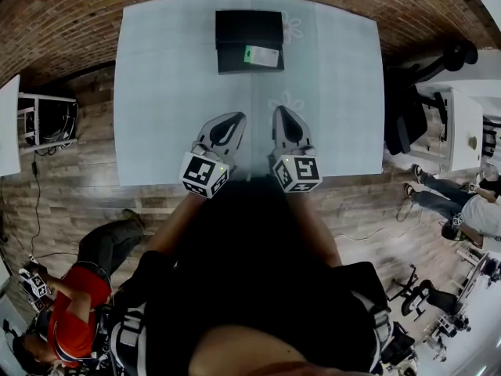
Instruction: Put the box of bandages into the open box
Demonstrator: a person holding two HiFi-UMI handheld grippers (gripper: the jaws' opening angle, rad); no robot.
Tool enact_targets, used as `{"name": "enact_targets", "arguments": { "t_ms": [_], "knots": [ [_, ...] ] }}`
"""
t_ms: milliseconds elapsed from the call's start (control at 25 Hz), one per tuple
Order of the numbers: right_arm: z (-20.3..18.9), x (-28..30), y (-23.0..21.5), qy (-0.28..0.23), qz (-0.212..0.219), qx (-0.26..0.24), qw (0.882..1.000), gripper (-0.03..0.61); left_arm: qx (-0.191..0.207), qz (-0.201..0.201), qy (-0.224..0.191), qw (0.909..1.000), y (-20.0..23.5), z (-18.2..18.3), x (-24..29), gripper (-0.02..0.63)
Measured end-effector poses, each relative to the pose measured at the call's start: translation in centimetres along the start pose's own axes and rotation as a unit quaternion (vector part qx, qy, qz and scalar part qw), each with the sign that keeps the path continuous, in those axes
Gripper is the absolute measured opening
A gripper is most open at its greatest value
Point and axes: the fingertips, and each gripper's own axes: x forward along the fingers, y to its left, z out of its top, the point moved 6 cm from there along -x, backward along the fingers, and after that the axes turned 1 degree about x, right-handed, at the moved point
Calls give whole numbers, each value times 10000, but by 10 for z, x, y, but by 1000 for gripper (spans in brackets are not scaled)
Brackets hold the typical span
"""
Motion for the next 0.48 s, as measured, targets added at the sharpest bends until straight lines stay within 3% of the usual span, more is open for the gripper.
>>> {"name": "enact_targets", "arguments": {
  "t_ms": [480],
  "knots": [
    [-2,-4,-4,13,-2,-41,10000,26,-31,-27,16,10000,-4,-2,3,40]
  ]
}}
